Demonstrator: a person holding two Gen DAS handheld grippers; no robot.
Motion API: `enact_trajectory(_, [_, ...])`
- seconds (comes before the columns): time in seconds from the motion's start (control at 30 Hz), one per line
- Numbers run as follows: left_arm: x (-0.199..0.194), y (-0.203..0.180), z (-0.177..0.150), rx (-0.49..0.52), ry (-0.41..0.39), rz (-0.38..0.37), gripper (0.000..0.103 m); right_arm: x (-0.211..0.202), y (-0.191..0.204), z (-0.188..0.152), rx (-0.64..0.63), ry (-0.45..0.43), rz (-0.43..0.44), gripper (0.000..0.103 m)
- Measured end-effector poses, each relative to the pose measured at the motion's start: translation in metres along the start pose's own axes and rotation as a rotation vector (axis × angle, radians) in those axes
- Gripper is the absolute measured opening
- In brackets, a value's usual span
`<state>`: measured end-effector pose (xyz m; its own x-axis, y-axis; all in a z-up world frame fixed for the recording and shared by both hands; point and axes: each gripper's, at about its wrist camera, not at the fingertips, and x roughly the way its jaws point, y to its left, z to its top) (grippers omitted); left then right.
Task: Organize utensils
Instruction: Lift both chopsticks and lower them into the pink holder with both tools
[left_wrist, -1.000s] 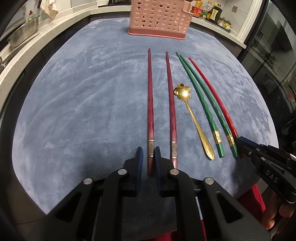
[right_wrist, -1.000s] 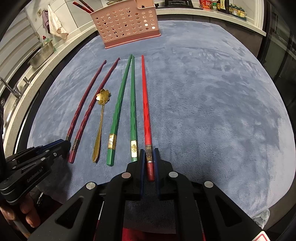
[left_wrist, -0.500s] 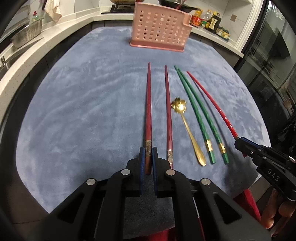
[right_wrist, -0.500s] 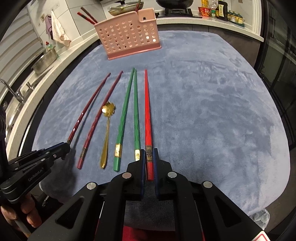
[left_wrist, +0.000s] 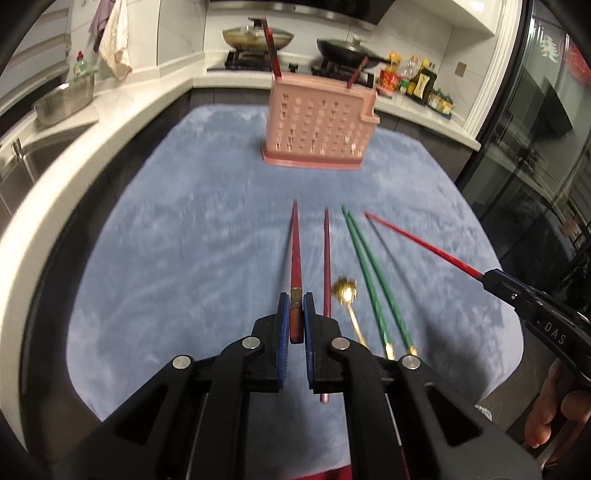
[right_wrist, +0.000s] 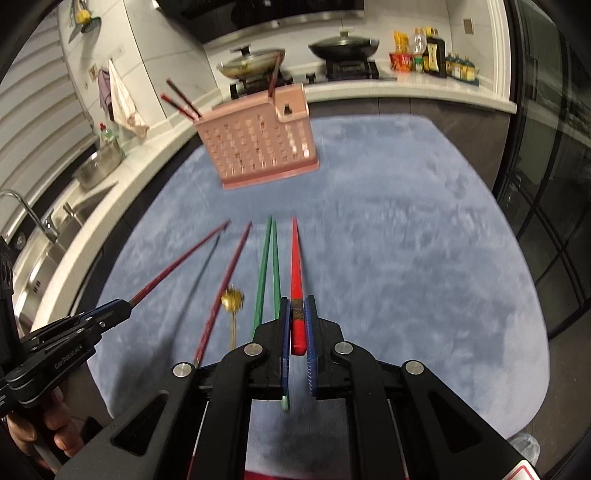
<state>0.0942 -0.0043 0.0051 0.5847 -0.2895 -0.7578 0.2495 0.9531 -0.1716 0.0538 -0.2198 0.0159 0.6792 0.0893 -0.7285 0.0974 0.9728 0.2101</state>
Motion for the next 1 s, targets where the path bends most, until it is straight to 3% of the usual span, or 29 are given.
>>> enact_trajectory(0.33, [-0.025, 0.001, 0.06, 0.024, -0.132, 0.026, 0.007, -0.022, -0.003, 0.055, 0.0, -0.131, 0.015, 0.008])
enact_trajectory(0.67, [-0.034, -0.004, 0.114, 0.046, -0.217, 0.038, 0.007, -0.023, -0.001, 0.103, -0.024, -0.198, 0.02, 0.008])
enact_trajectory(1.0, [-0.047, -0.01, 0.176, 0.064, -0.301, 0.015, 0.007, -0.021, 0.001, 0.167, -0.006, -0.254, 0.104, 0.008])
